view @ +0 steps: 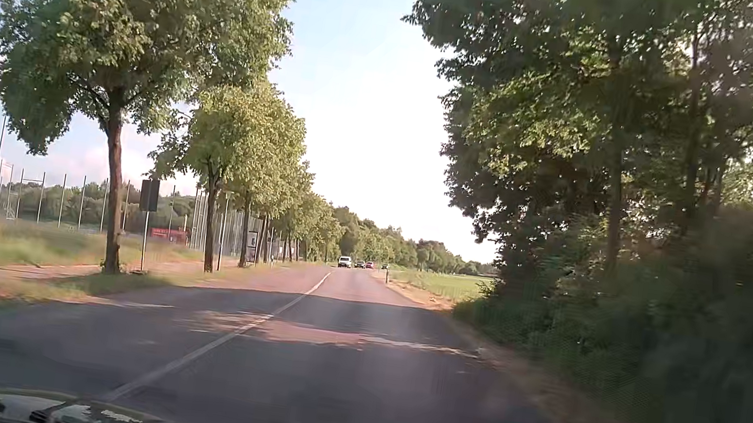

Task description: Follow the waypoints while adhering to traffic rules and regulations

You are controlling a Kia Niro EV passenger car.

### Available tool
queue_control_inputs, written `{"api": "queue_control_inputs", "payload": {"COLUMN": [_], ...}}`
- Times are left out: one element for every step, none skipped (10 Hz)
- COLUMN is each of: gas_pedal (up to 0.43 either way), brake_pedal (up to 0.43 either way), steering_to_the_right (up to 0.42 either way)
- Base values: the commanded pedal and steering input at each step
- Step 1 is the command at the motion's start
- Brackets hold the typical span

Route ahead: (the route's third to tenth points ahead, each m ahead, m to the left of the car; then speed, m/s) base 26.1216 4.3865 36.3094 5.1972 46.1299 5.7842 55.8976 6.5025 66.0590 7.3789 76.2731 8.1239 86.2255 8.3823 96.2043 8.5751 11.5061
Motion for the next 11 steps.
{"api": "queue_control_inputs", "payload": {"gas_pedal": [0.370, 0.370, 0.370, 0.370, 0.370, 0.378, 0.398, 0.409, 0.409, 0.409, 0.398], "brake_pedal": [0.012, 0.018, 0.012, 0.012, 0.012, 0.018, 0.018, 0.018, 0.018, 0.018, 0.012], "steering_to_the_right": [-0.018, -0.018, -0.018, -0.018, -0.018, -0.019, -0.020, -0.022, -0.027, -0.030, -0.029]}}
